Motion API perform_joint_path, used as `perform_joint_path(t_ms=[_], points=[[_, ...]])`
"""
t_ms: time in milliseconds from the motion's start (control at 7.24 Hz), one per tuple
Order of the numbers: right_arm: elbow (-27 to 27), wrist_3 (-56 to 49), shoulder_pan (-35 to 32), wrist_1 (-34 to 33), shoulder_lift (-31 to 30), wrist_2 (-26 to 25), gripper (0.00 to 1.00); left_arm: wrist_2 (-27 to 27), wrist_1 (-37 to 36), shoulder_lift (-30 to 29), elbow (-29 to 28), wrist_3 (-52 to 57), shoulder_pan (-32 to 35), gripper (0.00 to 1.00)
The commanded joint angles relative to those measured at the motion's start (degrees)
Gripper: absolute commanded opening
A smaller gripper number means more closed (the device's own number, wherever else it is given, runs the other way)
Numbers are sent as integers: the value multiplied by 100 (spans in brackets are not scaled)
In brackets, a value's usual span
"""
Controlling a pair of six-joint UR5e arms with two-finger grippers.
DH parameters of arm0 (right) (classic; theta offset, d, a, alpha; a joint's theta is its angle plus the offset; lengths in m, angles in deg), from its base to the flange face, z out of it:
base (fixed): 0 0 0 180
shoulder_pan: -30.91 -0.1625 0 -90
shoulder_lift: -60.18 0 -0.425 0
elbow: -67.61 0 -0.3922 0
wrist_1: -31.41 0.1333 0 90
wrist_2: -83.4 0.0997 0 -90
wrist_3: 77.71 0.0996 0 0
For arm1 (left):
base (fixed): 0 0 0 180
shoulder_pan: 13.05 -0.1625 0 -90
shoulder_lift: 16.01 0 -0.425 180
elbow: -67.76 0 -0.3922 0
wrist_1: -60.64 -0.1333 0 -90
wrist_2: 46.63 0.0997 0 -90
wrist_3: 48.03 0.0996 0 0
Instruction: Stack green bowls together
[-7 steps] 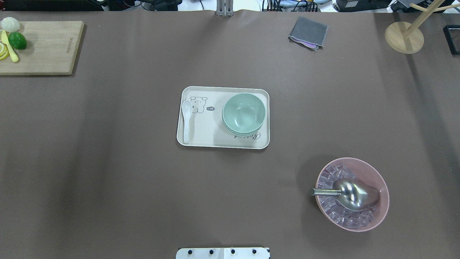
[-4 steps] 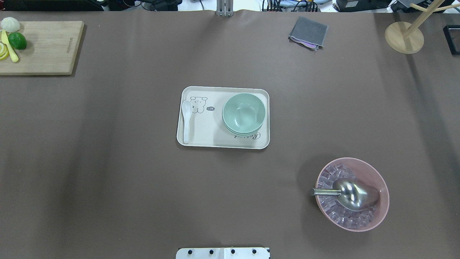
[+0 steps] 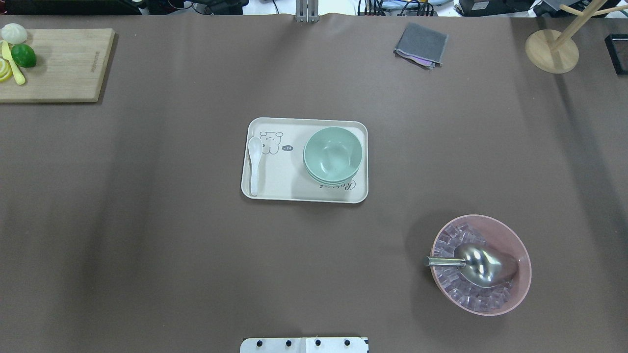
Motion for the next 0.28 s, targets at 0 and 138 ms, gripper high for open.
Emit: perform_joint_path(t_ms=[0,138], points=[[31,1,-7,0,2,32,100,7,0,0,-3,0,0,98],[40,1,1,0,-6,41,100,7,0,9,-12,0,0,98]])
